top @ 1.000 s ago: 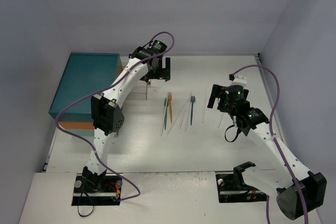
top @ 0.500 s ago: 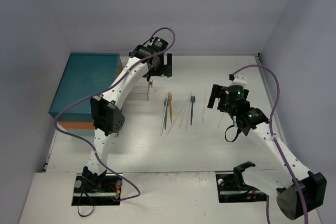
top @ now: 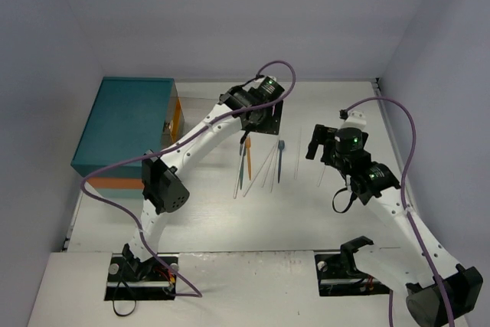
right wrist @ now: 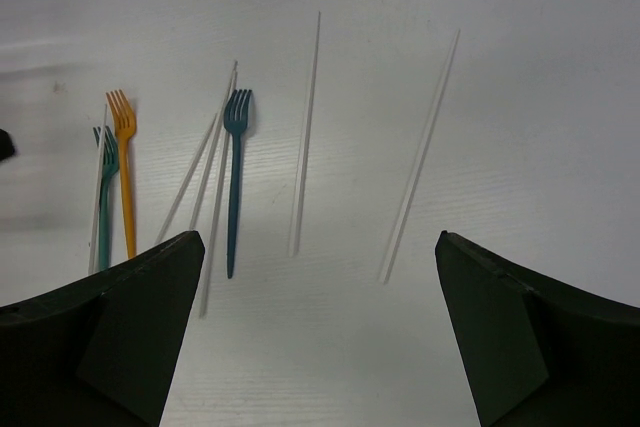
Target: Sort the eating utensils into containers
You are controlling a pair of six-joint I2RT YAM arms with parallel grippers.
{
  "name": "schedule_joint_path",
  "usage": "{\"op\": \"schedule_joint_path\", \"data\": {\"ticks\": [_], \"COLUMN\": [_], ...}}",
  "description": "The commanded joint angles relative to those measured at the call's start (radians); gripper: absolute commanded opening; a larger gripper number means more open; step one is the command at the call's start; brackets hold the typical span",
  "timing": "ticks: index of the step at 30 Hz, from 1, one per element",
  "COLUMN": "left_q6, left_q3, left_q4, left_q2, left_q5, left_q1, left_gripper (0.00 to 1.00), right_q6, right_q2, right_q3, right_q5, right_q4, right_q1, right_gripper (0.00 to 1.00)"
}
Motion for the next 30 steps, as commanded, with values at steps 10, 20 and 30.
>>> {"op": "schedule_joint_path", "data": {"ticks": [10,20,30], "left_q6": [-0.130,-0.167,-0.190], "left_q3": [-0.194,-0.271,-0.299], "left_q4": [0.091,0.166,0.218], "left_q2": [0.054,0.111,0.158], "left_q5": [-0.044,0.017,0.059], "left_q1": [0.018,0.044,0.062], "left_gripper": [0.41,0.35,0.30], "right_q6": [0.003,-0.005,0.017], "right_q2": [-0.198,-0.259,-0.297], "right_q3": [0.068,0.096,0.104], "right_q5": [0.079,0.094,0.083], "right_q4": [-0.065,-0.141,-0.173], "right_q1": [-0.011,-0.011,-0.012], "right_gripper": [0.99,0.99,0.99]}}
